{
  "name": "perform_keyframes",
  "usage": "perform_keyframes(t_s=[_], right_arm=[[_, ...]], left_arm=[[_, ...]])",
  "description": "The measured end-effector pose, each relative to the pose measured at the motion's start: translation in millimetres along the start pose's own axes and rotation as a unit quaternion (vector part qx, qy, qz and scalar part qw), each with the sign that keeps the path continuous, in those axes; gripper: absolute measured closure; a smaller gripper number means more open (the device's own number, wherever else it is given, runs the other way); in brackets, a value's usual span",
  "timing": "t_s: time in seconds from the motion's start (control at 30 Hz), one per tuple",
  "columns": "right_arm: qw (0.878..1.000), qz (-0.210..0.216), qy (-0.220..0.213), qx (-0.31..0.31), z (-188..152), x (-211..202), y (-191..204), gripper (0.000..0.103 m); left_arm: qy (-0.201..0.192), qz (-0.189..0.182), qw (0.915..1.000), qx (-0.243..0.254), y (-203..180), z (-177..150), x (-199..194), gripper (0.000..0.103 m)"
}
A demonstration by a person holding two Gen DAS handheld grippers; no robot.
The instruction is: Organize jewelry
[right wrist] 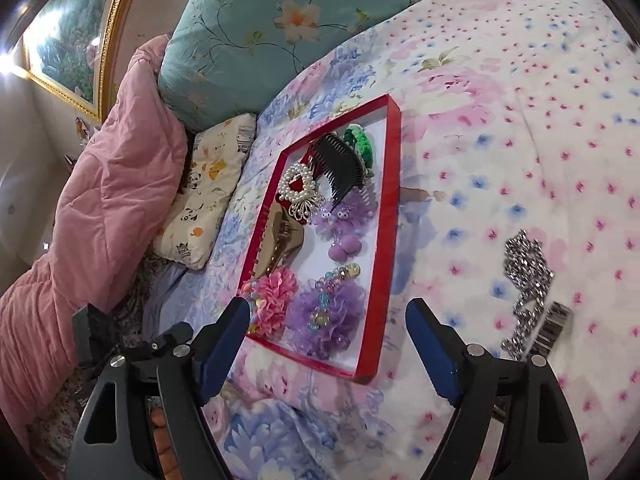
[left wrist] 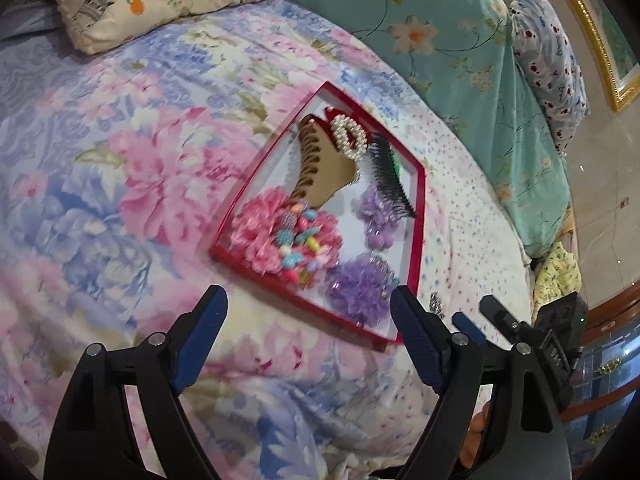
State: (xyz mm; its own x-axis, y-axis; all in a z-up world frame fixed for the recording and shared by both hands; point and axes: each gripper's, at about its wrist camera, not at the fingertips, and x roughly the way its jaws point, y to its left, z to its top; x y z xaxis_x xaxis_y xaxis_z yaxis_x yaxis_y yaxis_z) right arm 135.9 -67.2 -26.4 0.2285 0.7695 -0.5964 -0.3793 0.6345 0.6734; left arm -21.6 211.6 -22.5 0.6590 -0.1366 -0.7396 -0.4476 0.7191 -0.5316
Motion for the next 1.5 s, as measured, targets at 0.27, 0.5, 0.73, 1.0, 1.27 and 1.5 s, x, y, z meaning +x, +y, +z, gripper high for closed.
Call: perform_keyframes(t_s=[0.27, 0.5, 0.73, 1.0, 1.27, 1.5], right_arm=[[0.998, 0.021, 0.013, 0.053, -5, -19, -12, 0.012], [0.999, -0.048, -0.010, -0.023, -1, -47, 14, 0.012], [0.969, -0.127, -0.028, -0.208, -1, -72, 82, 0.011], [0.935, -0.149, -0.021, -0.320, -11, -68, 118, 0.000], [0.950, -0.139, 0.017, -0.278, -24, -23, 87, 0.000], [0.950, -0.146, 0.043, -0.274, -35, 5, 74, 0.000]], left_arm=[[0.007, -0.067, 0.9972, -0.032, 6, -16, -22, 0.019], [-0.025, 0.018, 0.9991, 0.030, -16, -15, -52, 0.019], [-0.069, 0.126, 0.9789, 0.145, -54, -8, -81, 0.017], [-0.078, 0.171, 0.9659, 0.178, -57, -9, -66, 0.000], [-0.050, 0.189, 0.9676, 0.159, -41, -19, -30, 0.000], [-0.036, 0.213, 0.9634, 0.159, -36, -22, -12, 0.000]])
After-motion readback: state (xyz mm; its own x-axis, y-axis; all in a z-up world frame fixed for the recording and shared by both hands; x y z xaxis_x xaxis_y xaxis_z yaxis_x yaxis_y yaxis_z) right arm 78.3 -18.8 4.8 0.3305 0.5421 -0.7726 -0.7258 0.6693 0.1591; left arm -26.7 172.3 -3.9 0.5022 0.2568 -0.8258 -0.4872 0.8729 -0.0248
